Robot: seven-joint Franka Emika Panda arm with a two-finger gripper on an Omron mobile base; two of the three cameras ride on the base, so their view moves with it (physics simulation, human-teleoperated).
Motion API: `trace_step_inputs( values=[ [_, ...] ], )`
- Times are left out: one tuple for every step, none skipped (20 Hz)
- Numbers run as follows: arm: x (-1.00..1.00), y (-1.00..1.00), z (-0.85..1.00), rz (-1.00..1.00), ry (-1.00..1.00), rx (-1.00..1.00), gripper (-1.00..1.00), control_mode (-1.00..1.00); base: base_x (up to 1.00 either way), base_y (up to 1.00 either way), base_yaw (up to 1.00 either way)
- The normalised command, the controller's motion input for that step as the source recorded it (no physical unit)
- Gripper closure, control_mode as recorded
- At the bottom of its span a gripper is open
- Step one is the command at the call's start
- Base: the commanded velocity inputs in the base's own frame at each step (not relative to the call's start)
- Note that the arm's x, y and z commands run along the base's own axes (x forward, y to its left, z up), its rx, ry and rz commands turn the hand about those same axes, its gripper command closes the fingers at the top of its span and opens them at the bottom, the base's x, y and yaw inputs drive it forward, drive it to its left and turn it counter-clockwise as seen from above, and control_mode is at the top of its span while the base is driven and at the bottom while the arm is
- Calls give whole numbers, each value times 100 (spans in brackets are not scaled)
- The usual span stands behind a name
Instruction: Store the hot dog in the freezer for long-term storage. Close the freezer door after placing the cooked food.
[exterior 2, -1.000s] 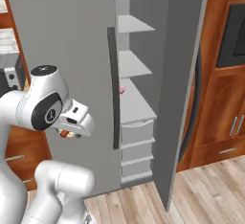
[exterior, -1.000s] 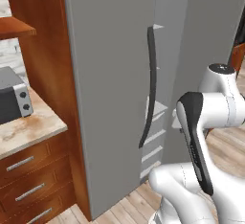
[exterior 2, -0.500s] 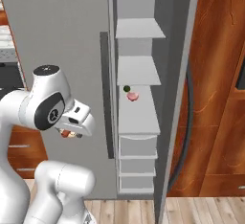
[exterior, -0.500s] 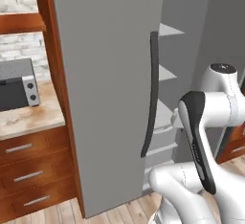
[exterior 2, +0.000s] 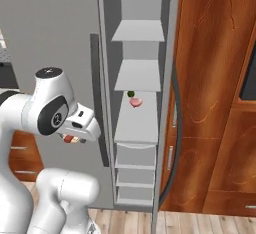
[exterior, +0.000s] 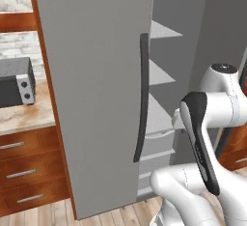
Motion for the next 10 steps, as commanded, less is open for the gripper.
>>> trace_step_inputs(
  values=[
    [0,0,0,0,0,0,100,100,1,-26,0],
    [0,0,0,0,0,0,100,100,1,-25,0],
    [0,0,0,0,0,0,100,100,1,-21,0],
    [0,0,0,0,0,0,100,100,0,-23,0],
    [0,0,0,0,0,0,100,100,2,-25,0],
    [0,0,0,0,0,0,100,100,18,-37,0],
    [0,0,0,0,0,0,100,100,28,-46,-5],
    [0,0,0,0,0,0,100,100,24,-46,-10],
    [0,0,0,0,0,0,100,100,20,-41,-13],
    [0,0,0,0,0,0,100,100,16,-41,-14]
  ],
)
